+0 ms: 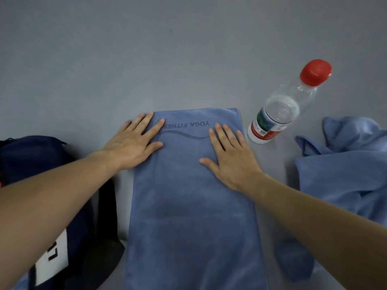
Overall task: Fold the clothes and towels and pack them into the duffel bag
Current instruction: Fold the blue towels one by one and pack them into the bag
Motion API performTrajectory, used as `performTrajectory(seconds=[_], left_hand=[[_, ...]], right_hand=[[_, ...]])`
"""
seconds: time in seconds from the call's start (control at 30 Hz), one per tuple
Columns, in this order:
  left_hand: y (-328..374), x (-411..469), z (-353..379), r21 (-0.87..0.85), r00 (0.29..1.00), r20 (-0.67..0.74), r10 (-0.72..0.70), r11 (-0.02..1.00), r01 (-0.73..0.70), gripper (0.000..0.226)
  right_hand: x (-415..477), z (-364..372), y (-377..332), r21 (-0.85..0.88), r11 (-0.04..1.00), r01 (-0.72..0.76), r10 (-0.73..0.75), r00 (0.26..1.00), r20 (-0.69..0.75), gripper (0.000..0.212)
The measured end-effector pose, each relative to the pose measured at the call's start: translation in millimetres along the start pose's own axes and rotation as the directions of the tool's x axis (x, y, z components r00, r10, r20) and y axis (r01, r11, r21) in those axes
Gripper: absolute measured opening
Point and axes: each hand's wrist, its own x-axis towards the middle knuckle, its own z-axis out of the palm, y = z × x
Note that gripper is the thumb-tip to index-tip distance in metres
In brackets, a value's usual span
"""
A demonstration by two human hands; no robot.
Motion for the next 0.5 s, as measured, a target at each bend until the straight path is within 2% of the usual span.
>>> performTrajectory(seconds=[0.13, 0.23, 0.3, 0.4, 0.5], left_hand=[[-1.2, 21.0, -5.5, -0.083, 0.989, -0.146, 0.028, 0.996, -0.041, 0.061], [7.8, 32.7, -9.5, -0.199, 0.981, -0.188, -0.052, 0.980, 0.014, 0.052], [15.1, 35.2, -13.7, -0.205, 0.976, -0.186, -0.111, 0.976, 0.072, 0.050], [14.7, 35.2, -21.6, -0.286, 0.931, -0.293, -0.217, 0.949, 0.131, 0.037], [6.1, 42.7, -25.6, -0.345, 0.920, -0.237, -0.312, 0.912, 0.221, 0.027]], right_hand=[[31.1, -10.8, 8.4, 0.043, 0.999, 0.021, -0.017, 0.997, -0.079, 0.082], [49.9, -12.6, 10.8, 0.044, 0.999, -0.018, 0.020, 0.999, -0.037, 0.087], [52.5, -9.0, 9.5, 0.011, 0.999, -0.031, 0.031, 0.999, -0.038, 0.086], [59.7, -11.5, 12.0, 0.047, 0.998, -0.043, 0.048, 0.993, -0.107, 0.070], [75.2, -24.4, 21.3, 0.149, 0.987, -0.064, 0.101, 0.961, -0.256, 0.050]])
